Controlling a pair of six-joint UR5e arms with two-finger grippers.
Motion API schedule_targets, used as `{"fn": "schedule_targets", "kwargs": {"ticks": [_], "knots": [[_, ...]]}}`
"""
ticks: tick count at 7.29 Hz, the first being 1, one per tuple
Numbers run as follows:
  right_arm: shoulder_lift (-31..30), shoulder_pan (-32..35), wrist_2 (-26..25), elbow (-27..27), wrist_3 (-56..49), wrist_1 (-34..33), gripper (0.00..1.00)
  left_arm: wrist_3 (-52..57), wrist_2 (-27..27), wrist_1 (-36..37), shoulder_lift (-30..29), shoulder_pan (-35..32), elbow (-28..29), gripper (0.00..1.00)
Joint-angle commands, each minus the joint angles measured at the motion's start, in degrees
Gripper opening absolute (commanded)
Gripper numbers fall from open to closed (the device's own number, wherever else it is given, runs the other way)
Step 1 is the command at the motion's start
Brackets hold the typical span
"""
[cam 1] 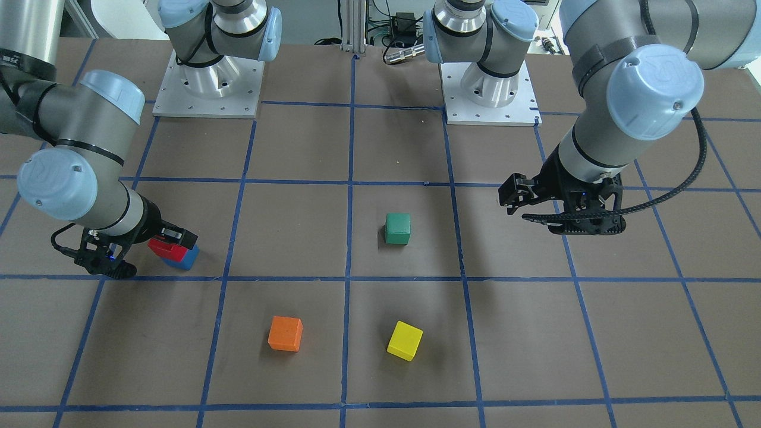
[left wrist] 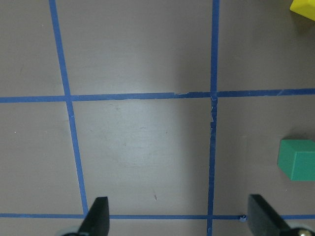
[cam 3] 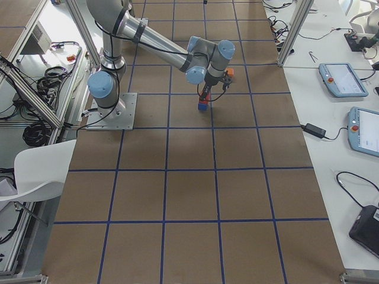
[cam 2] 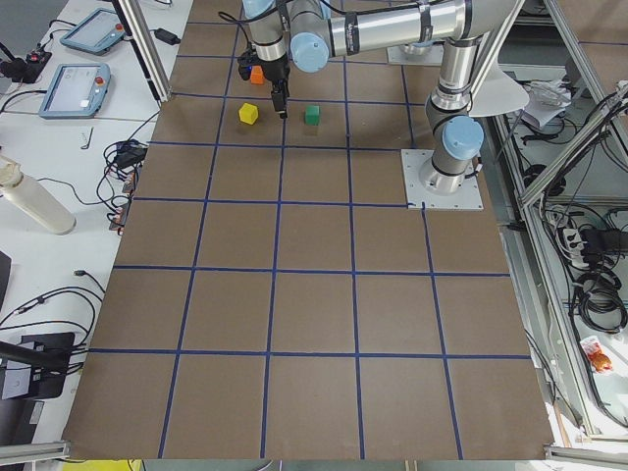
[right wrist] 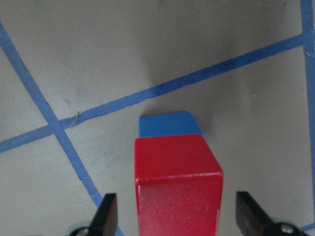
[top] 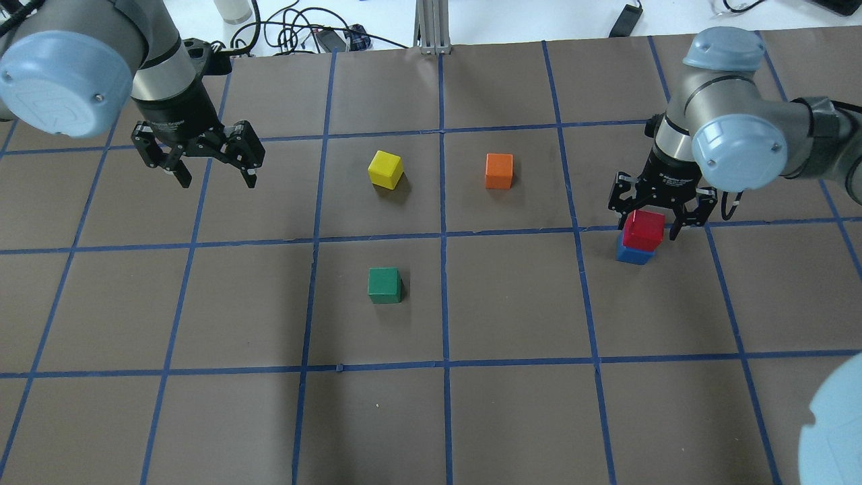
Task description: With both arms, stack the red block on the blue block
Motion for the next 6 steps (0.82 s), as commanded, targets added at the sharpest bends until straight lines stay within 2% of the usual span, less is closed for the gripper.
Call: {"fn": "schedule_targets", "kwargs": {"ticks": [1, 2, 5, 6], "knots": [[-0.8, 0.0, -1.9, -0.6, -0.3, 0.5, 1.00, 0.0, 0.0, 0.0, 0.0, 0.0, 0.1, 1.00], [-1.5, 0.1, -2.5, -2.4, -0.3, 1.4, 1.00, -0.2, 0.0, 0.0, 0.6, 0.0, 0.3, 1.00], [-4.0, 4.3, -2.1, -12.9, -0.3, 11.4, 1.00, -6.9, -0.3, 0.5, 3.0, -1.2, 0.5, 1.00], [-5.0, 5.3, 0.1, -15.4, -0.1, 12.6, 1.00, -7.4, 0.0, -0.2, 3.8, -2.9, 0.4, 1.00]]}}
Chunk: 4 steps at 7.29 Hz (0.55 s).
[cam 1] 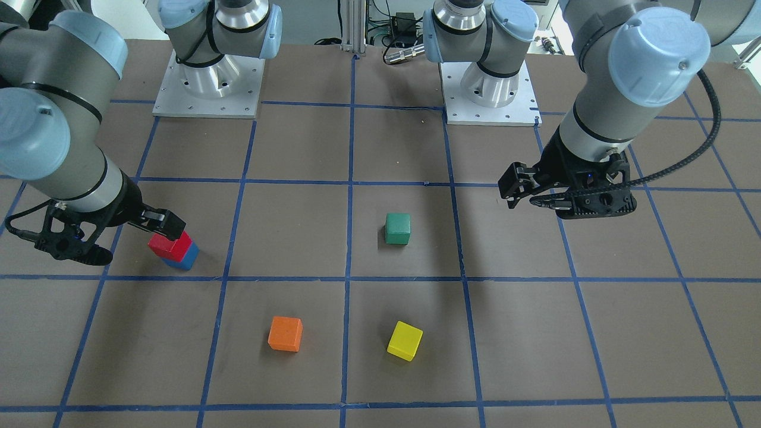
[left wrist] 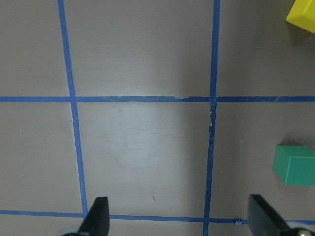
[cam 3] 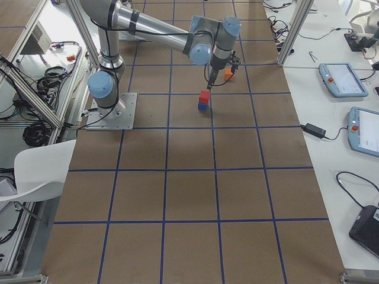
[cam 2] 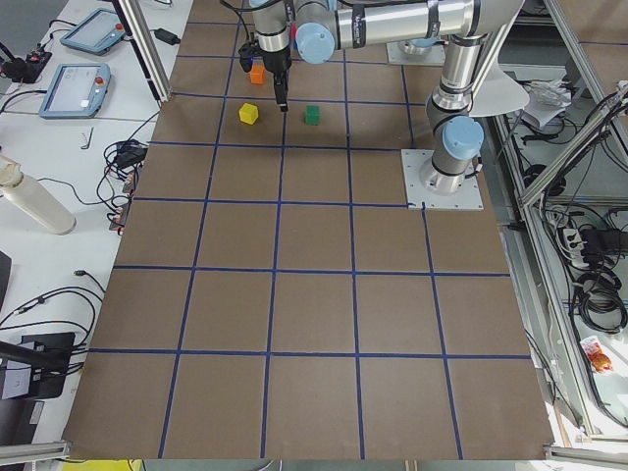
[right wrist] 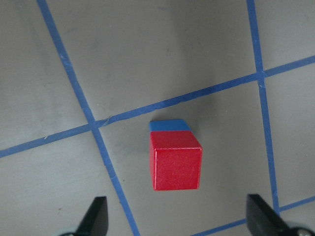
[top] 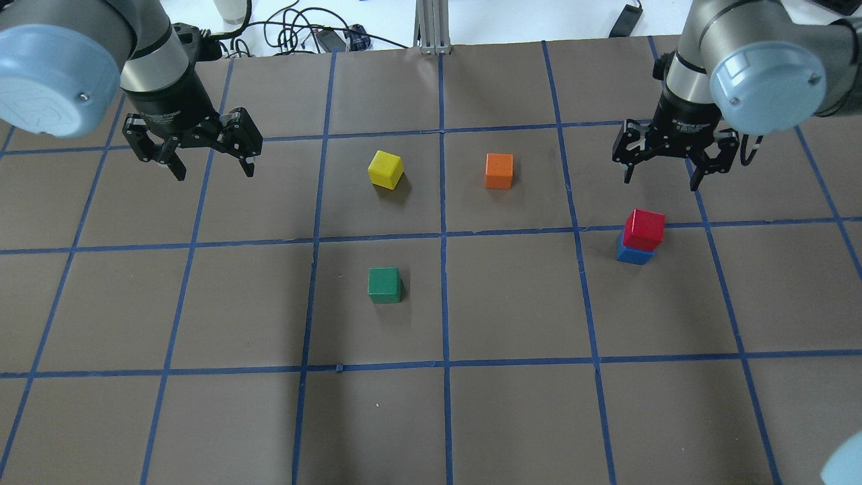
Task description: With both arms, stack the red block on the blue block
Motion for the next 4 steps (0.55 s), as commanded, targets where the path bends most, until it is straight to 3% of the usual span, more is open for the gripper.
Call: {"fn": "schedule_targets", "kwargs": {"ticks": [1, 4], "knots": [[-3.2, 3.1, 2.1, -4.9, 0.3, 5.4, 1.00, -3.5, 0.2, -1.6, 1.4, -4.2, -0.2, 1.00], [-7.0, 4.6, 3.6, -6.7, 0.5, 8.0, 1.00, -4.2, -4.1, -1.8, 1.0, -6.5, -0.3, 1.00]]}}
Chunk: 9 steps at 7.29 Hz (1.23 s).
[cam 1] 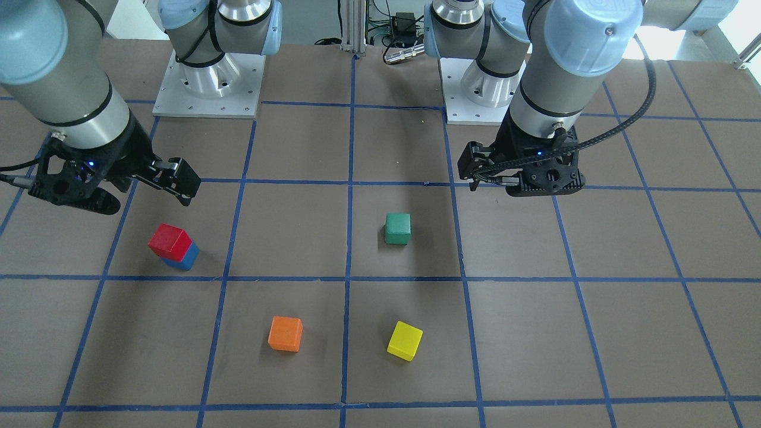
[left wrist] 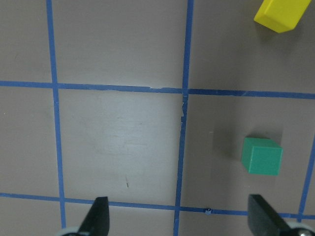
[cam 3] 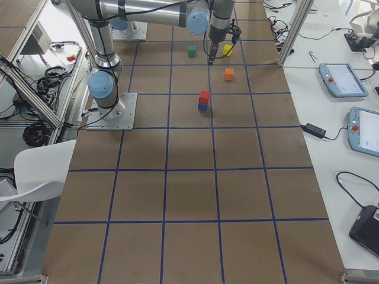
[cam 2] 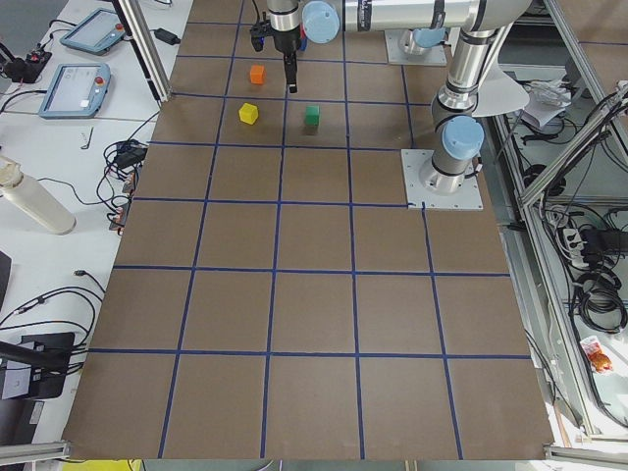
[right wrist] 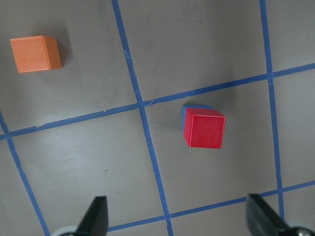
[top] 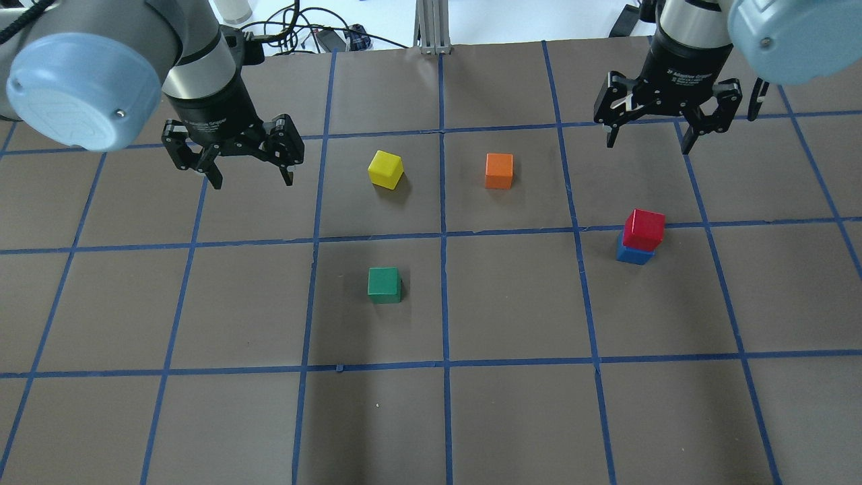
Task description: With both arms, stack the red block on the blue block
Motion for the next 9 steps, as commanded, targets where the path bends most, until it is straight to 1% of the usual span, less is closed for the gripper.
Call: {"fn": "schedule_targets", "kwargs": {"ticks": [1, 2, 4, 5, 6, 9], "knots": [[-1.5, 1.5, 1.6, -0.5, 0.0, 0.7, 1.00, 2.3, -2.2, -0.1, 0.3, -0.5, -0.1, 1.00], [-1.4, 1.6, 1.7, -0.3, 0.0, 1.3, 1.00, 4.2, -2.2, -0.1, 0.6, -0.3, 0.0, 1.00], [-1.3, 1.6, 1.1, -0.1, -0.6, 1.6, 1.00, 4.2, -1.6, -0.4, 1.4, -0.3, 0.1, 1.00], [-1.1, 1.6, 1.0, 0.0, -0.7, 2.2, 1.00, 4.0, -1.4, -2.7, 2.6, -0.4, 1.1, 1.00], [-1.0, 1.6, 1.0, 0.0, -0.8, 2.4, 1.00, 3.9, -0.5, -2.9, 3.3, -0.4, 1.0, 1.00], [-1.1, 1.6, 1.7, 0.0, -0.8, 2.4, 1.00, 3.8, -0.5, -2.2, 3.5, -0.4, 0.3, 1.00]]}}
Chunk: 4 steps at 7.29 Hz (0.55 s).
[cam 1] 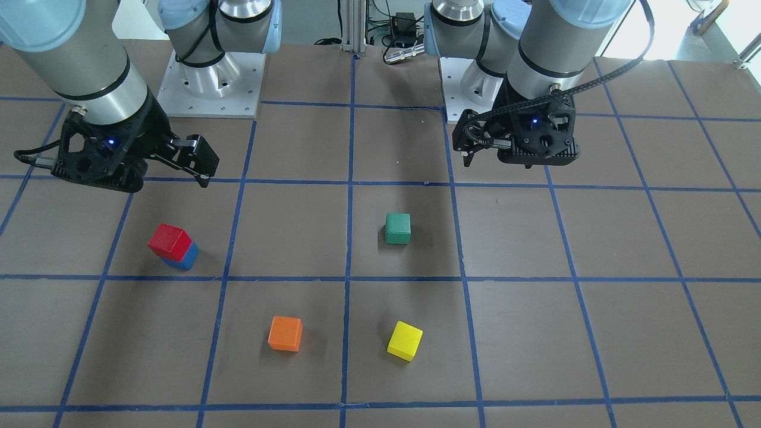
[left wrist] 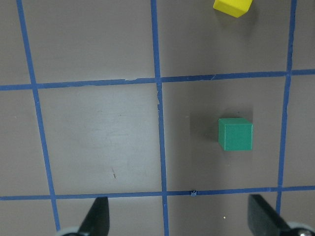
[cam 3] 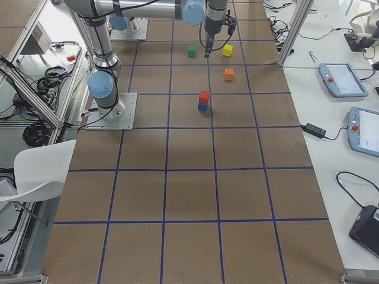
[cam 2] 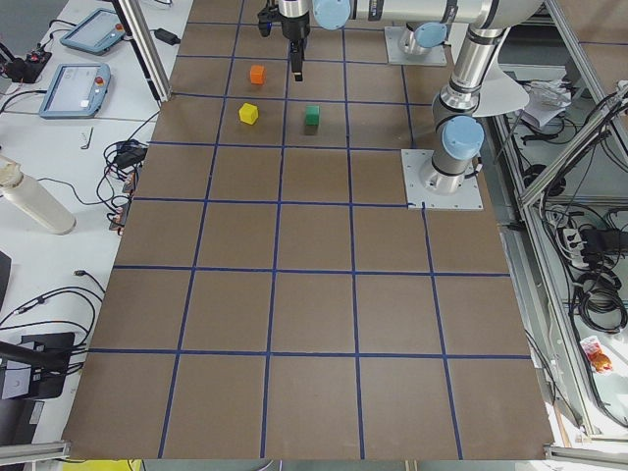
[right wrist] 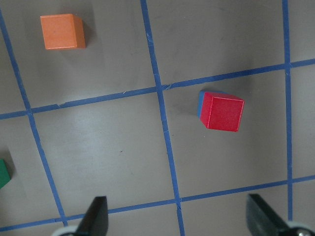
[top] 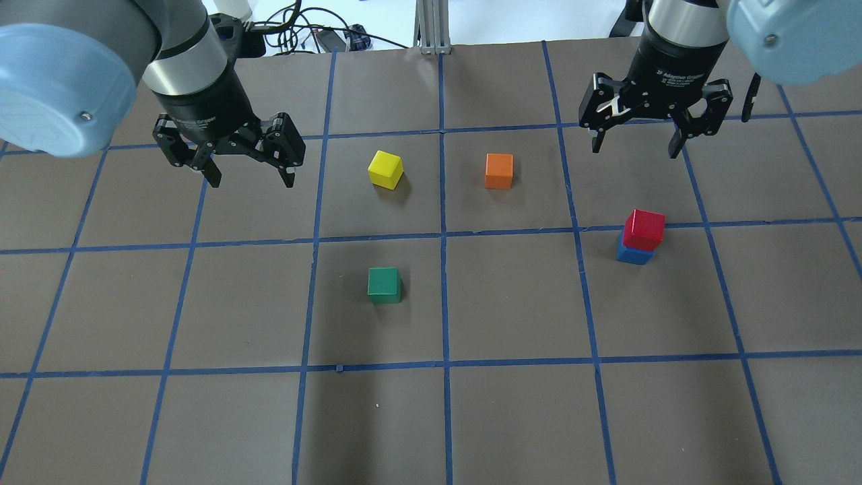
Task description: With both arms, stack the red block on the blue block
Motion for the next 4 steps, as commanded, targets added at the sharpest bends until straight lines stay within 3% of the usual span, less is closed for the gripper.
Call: {"fn": "schedule_targets", "kwargs": {"ticks": [1, 4], "knots": [[-0.3, 0.0, 0.2, -0.1, 0.0, 0.0, 1.00, -0.1, 0.0, 0.1, 0.1, 0.0, -0.2, 1.00], [-0.4, 0.0, 0.2, -0.1, 0.1, 0.0, 1.00, -0.2, -0.1, 0.1, -0.2, 0.0, -0.5, 1.00]]}}
